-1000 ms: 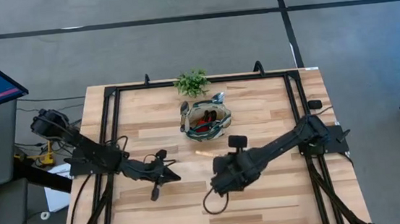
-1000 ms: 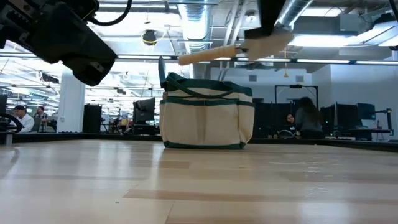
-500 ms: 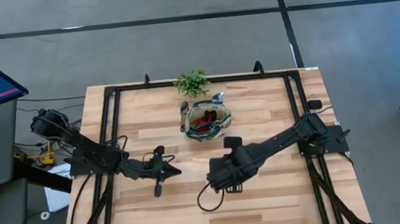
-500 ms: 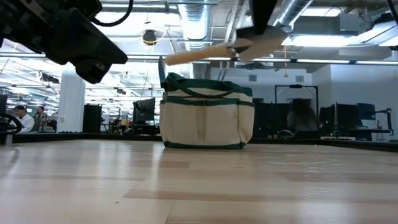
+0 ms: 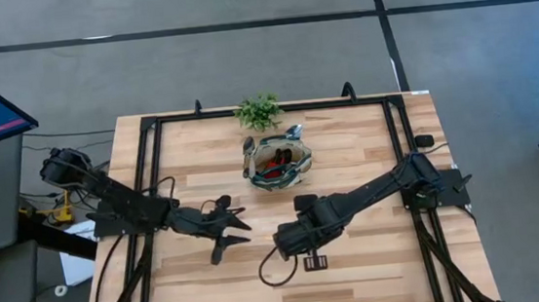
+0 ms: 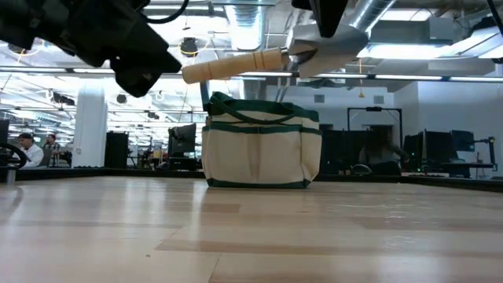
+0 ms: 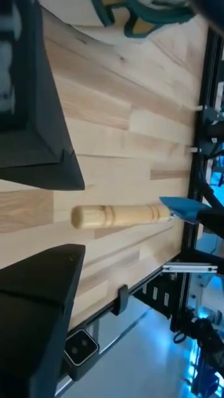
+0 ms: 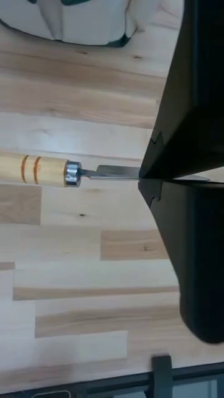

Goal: Pick & Place Garden tools in Gardening bag
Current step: Put the trowel into the gardening bag

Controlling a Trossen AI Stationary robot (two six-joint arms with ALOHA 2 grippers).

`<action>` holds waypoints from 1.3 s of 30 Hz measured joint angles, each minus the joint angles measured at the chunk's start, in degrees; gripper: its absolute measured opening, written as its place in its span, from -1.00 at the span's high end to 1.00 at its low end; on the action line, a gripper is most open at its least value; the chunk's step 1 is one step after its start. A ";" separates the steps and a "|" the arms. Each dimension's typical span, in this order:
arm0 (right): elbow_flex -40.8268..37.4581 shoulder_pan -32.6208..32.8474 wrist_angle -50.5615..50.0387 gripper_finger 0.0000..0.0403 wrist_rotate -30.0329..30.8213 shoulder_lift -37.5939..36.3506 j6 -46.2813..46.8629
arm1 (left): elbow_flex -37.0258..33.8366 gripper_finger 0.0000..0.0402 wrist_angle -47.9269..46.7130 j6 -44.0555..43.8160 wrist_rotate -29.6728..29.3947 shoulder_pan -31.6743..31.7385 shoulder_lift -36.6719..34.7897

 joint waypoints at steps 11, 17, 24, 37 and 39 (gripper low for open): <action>-0.11 -2.31 1.34 1.00 -2.74 0.93 -3.17 | 2.51 0.26 -3.48 -0.05 0.56 0.37 0.41; -0.04 -2.96 5.11 1.00 -2.99 0.81 -5.12 | 2.51 0.24 -3.52 -2.86 1.04 0.37 4.96; -0.04 -2.98 5.66 1.00 -3.02 0.81 -6.03 | 6.64 0.25 -3.08 -2.42 1.00 0.37 10.79; -0.04 -2.90 6.03 1.00 -3.43 0.81 -5.91 | 11.01 0.26 -3.21 -1.40 1.63 1.45 13.25; -0.04 -2.90 6.04 1.00 -3.43 0.81 -5.91 | 11.01 0.28 -3.16 -1.42 2.22 1.44 13.25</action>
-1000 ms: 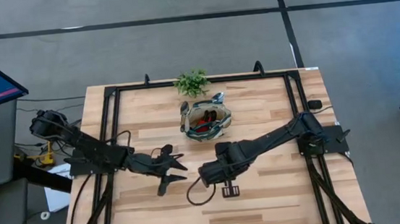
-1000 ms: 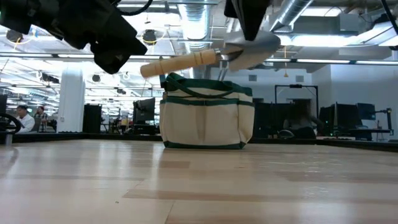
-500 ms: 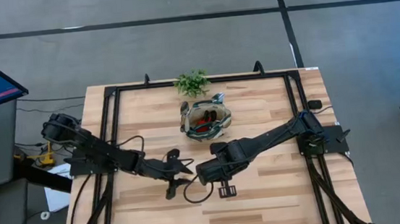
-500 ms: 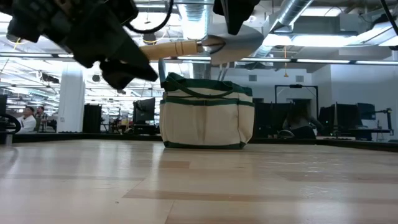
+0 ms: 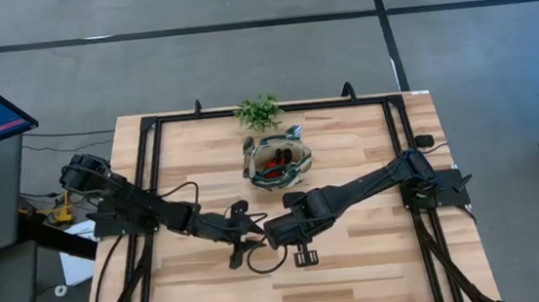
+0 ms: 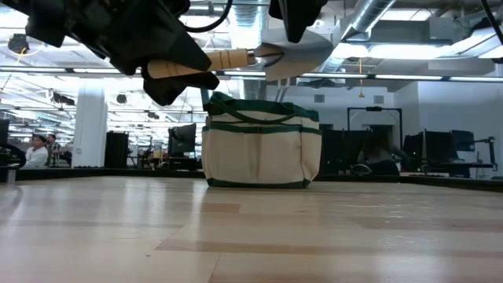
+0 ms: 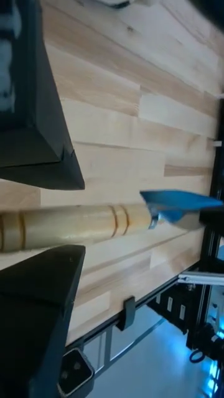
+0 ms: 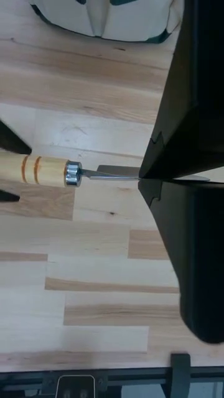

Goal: Pick & Place Garden tools in Gardening bag
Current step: Put the trowel into the gardening bag

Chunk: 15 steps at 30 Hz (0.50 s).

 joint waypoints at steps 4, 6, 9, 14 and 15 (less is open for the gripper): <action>0.00 0.00 0.02 1.00 0.00 0.00 0.02 | 0.00 0.39 0.00 -0.02 0.29 0.00 0.00; 0.00 0.00 0.02 1.00 0.00 0.00 0.04 | 0.00 0.45 0.00 -0.03 0.29 0.00 0.01; 0.00 0.00 0.02 1.00 0.00 0.00 0.04 | 0.00 0.54 0.00 -0.04 0.29 0.00 0.00; 0.00 0.00 0.00 1.00 0.04 0.00 0.04 | 0.00 0.63 0.02 -0.07 0.29 0.00 0.00; 0.00 0.00 0.00 1.00 0.04 0.00 0.06 | 0.00 0.64 0.04 -0.09 0.29 0.00 0.00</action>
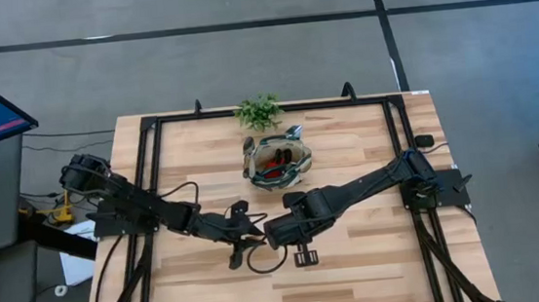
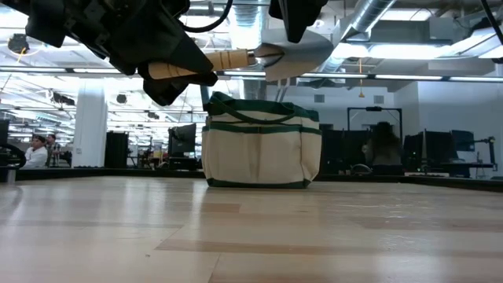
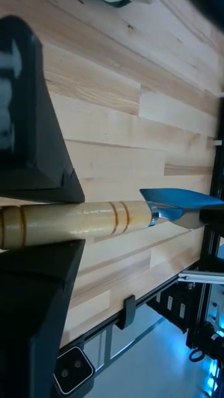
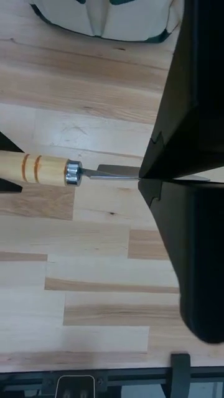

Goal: Pick & Place Garden tools in Gardening bag
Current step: Put the trowel into the gardening bag

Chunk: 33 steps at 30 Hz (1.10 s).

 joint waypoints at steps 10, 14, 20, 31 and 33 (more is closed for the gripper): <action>0.00 0.00 -0.04 1.00 0.00 0.00 0.00 | 0.00 0.66 -0.04 -0.17 -0.02 0.00 0.00; 0.00 0.00 -0.04 1.00 -0.02 0.00 0.02 | 0.00 0.67 -0.03 -0.20 -0.02 0.00 0.00; 0.04 0.00 -0.64 0.94 -0.02 0.00 0.04 | 0.00 0.67 0.00 -0.17 -0.06 0.00 0.00; 9.15 0.67 -8.56 0.88 0.41 -0.17 1.05 | 0.00 0.67 -0.01 0.02 -0.07 0.00 -0.02; 10.97 1.10 -8.77 0.91 0.91 -0.17 0.82 | 0.00 0.67 -0.01 0.25 -0.09 0.00 -0.02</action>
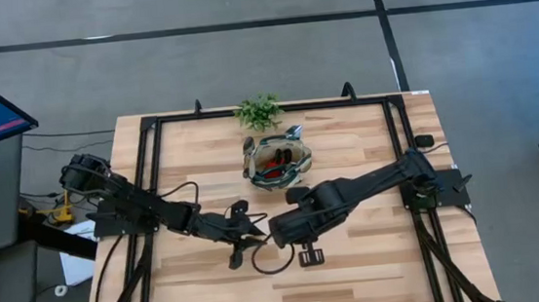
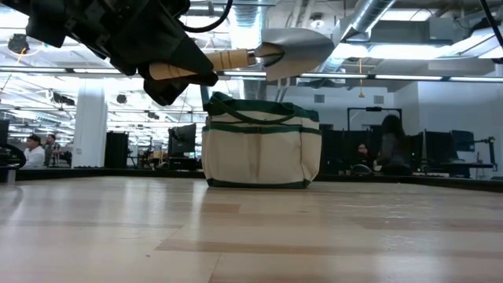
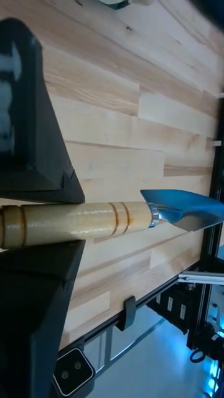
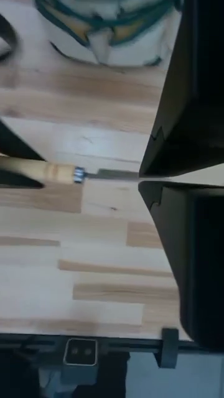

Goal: Pick & Place Garden tools in Gardening bag
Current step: Put the trowel into the gardening bag

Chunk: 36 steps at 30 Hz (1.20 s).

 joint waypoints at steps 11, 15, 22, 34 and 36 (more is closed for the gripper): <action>5.47 6.24 -4.21 0.98 12.49 -0.79 0.66 | 0.00 0.69 0.23 2.71 -1.50 0.00 -0.02; 5.51 9.31 -3.97 0.99 17.24 -1.47 2.78 | 0.00 0.69 5.95 4.59 -1.49 -0.02 -0.46; 5.49 12.60 -2.81 1.00 21.17 -1.64 6.23 | 0.02 0.69 11.48 9.18 0.15 -0.15 -0.50; 5.42 12.62 -1.99 1.00 19.95 -6.94 2.11 | -0.46 0.69 11.60 9.08 0.22 -0.59 -0.50; 5.45 11.77 1.44 1.00 16.41 -8.49 -2.05 | -0.46 0.69 11.59 9.08 0.22 -0.59 -0.50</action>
